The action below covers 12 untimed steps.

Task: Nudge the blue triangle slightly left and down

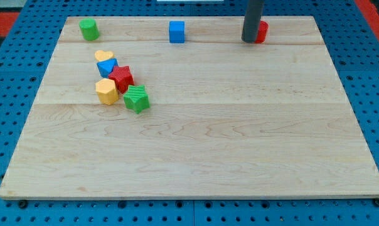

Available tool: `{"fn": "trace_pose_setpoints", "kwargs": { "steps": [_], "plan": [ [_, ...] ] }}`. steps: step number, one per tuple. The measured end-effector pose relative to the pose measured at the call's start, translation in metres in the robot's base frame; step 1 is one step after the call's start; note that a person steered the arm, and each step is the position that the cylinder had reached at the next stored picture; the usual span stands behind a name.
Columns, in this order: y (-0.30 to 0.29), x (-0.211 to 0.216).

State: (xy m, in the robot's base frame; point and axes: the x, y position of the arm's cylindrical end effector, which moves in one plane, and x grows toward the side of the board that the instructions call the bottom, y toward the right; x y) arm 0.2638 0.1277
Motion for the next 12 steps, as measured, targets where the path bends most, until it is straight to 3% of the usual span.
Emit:
{"fn": "trace_pose_setpoints", "kwargs": {
  "steps": [2, 4, 5, 6, 8, 10, 12],
  "plan": [
    [-0.011, 0.044],
    [-0.02, 0.052],
    [-0.021, 0.088],
    [-0.078, 0.118],
    [-0.15, 0.111],
    [-0.156, 0.11],
    [-0.222, 0.098]
  ]
}}
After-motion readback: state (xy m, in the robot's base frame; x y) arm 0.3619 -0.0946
